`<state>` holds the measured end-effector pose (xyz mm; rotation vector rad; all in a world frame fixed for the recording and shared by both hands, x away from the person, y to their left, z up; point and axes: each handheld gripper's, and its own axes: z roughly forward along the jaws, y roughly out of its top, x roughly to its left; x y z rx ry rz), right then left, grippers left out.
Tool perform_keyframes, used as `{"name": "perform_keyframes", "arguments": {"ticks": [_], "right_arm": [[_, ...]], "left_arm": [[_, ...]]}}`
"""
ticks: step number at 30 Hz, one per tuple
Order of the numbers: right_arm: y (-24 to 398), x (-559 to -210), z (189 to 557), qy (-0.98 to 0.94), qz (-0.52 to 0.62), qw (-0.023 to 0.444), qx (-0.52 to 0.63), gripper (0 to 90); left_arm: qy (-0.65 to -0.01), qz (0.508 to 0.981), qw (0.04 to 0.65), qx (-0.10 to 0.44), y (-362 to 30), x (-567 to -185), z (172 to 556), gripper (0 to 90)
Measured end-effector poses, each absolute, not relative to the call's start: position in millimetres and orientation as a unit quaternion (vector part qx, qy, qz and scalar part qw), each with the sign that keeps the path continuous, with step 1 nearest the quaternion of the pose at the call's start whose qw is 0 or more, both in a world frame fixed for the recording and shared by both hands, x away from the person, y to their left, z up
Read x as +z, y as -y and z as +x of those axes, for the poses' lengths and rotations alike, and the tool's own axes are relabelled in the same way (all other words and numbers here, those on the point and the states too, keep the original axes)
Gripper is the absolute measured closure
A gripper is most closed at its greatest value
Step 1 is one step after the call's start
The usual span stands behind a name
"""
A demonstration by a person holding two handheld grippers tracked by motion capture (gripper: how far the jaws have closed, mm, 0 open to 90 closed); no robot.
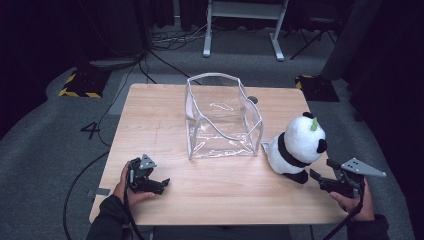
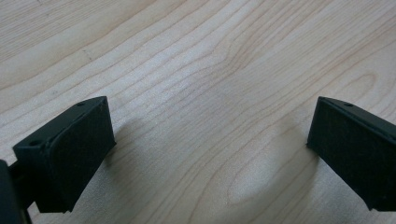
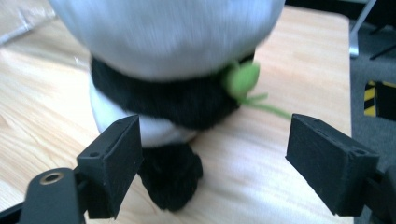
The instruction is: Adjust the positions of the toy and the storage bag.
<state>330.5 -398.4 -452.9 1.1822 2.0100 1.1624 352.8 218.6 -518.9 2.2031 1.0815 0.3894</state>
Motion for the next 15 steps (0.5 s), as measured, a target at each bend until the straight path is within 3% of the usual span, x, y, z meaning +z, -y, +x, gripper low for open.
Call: {"name": "perform_keyframes", "arguments": {"ticks": [15], "right_arm": [[362.9,-410.9,332.6,-0.727,0.42,0.305,0.45,15.7]], "left_arm": [[-0.412,0.839,0.323,0.149,-218.5,-519.0,352.8,0.6]]}}
